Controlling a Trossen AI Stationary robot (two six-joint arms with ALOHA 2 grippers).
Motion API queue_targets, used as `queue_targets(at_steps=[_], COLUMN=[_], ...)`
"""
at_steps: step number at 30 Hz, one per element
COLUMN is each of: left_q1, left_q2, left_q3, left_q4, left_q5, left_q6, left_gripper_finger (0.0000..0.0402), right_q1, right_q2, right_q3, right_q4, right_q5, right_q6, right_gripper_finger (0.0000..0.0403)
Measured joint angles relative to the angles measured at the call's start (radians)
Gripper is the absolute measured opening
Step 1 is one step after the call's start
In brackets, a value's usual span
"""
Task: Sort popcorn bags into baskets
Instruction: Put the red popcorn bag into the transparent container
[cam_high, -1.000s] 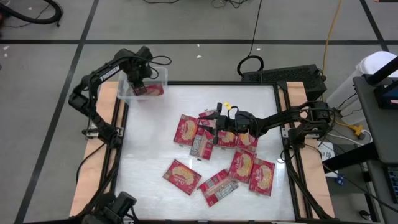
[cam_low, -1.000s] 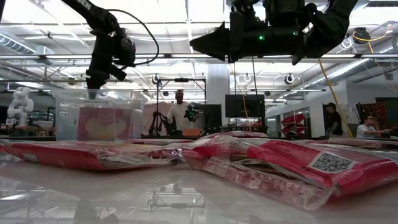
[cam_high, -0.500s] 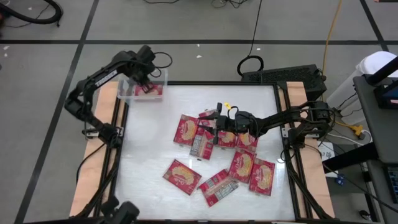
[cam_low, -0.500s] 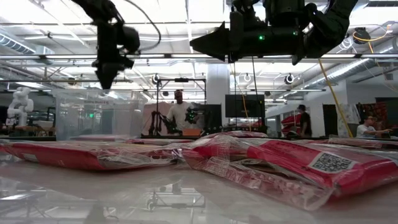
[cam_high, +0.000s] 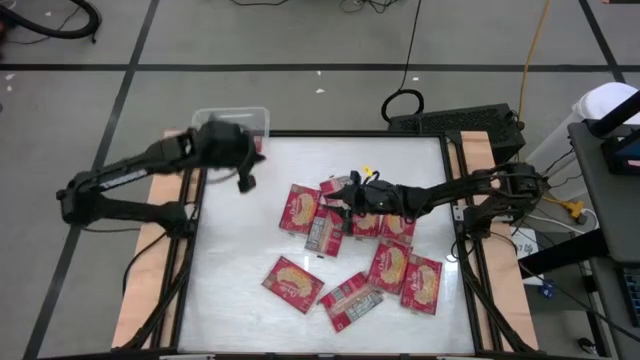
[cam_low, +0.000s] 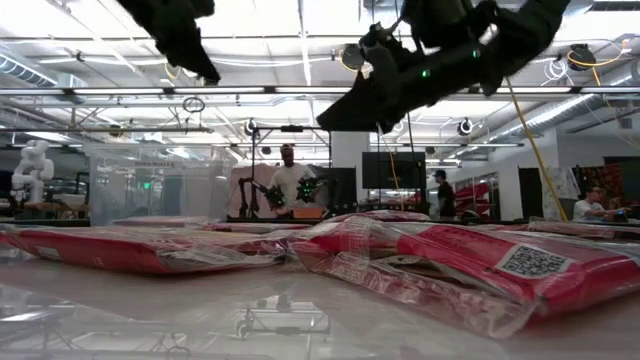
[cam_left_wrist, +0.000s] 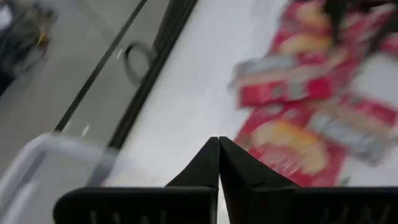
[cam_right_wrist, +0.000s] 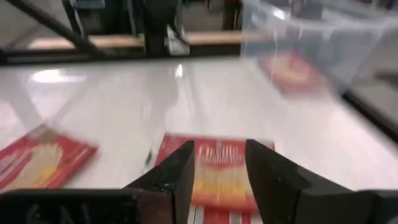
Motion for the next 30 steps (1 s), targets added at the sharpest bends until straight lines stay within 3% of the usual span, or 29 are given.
queue_targets(at_steps=[6, 12, 16, 21, 30], left_q1=[-0.228, -0.415, -0.509, -0.571, -0.581], left_q2=[-0.073, -0.038, 0.010, 0.096, 0.260], left_q3=[-0.220, -0.385, -0.445, -0.473, -0.473], left_q4=[0.259, 0.525, 0.681, 0.782, 0.963], left_q5=[-0.058, -0.140, -0.187, -0.211, -0.252], left_q6=[-0.045, -0.107, -0.100, -0.057, -0.058], left_gripper_finger=[0.0017, 0.0016, 0.0016, 0.0017, 0.0039], right_q1=[0.035, 0.104, 0.163, 0.211, 0.213], right_q2=[-0.070, -0.069, -0.057, -0.030, -0.027], right_q3=[0.129, 0.158, 0.156, 0.153, 0.024], right_q4=[-0.422, -0.583, -0.689, -0.721, -0.625], right_q5=[0.037, 0.067, 0.199, 0.310, 0.310], right_q6=[0.083, 0.120, 0.059, -0.004, -0.090], right_gripper_finger=[0.0134, 0.0145, 0.0171, 0.0208, 0.0253])
